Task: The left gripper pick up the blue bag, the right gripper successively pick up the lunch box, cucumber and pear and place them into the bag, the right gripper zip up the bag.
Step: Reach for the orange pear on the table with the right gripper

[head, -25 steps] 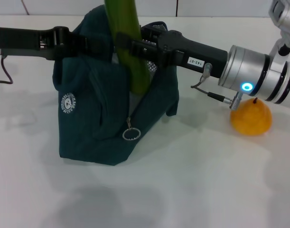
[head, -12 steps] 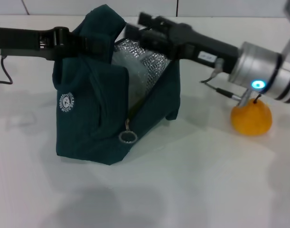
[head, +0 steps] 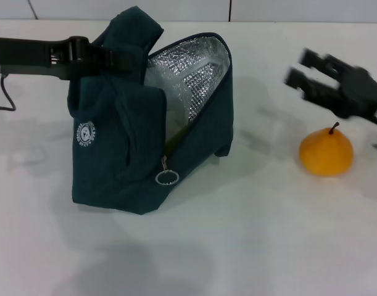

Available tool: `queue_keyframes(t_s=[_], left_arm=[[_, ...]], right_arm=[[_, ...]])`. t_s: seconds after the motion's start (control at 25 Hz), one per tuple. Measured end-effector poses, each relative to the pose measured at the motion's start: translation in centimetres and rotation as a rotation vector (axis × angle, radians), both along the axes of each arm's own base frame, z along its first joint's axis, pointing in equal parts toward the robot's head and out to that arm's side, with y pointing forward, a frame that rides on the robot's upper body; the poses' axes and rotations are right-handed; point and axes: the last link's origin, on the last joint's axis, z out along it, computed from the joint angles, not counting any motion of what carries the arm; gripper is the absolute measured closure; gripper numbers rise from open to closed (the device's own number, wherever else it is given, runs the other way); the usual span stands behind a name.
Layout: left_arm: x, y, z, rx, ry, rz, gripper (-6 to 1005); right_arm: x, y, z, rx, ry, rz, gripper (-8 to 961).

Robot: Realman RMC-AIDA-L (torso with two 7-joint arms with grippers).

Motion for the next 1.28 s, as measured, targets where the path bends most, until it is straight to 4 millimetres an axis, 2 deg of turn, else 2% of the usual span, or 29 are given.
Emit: queue_keyframes(t_s=[0.16, 0.28, 0.52, 0.64, 0.92, 1.12, 1.28], left_arm=[[0.0, 0.0, -0.1, -0.003, -0.004, 0.000, 936], [0.0, -0.1, -0.2, -0.003, -0.006, 0.002, 936], [-0.3, -0.3, -0.2, -0.004, -0.006, 0.003, 936], [-0.2, -0.3, -0.2, -0.004, -0.007, 0.002, 935], [-0.2, -0.3, -0.2, -0.004, -0.008, 0.001, 935], [-0.3, -0.3, -0.2, -0.003, -0.006, 0.002, 935], [-0.3, -0.3, -0.1, -0.002, -0.006, 0.002, 934]], right_arm=[[4.2, -2.3, 1.2, 0.064, -0.123, -0.041, 170], [6.3, -3.7, 1.7, 0.152, -0.185, -0.061, 170], [8.2, -4.8, 1.8, 0.252, -0.267, -0.078, 169], [8.6, -4.9, 1.3, 0.260, -0.303, -0.085, 169], [7.9, -4.0, 0.5, 0.252, -0.302, -0.073, 169], [7.5, -3.8, 0.2, 0.243, -0.301, -0.063, 238], [7.3, -3.8, -0.1, 0.223, -0.310, -0.048, 395]])
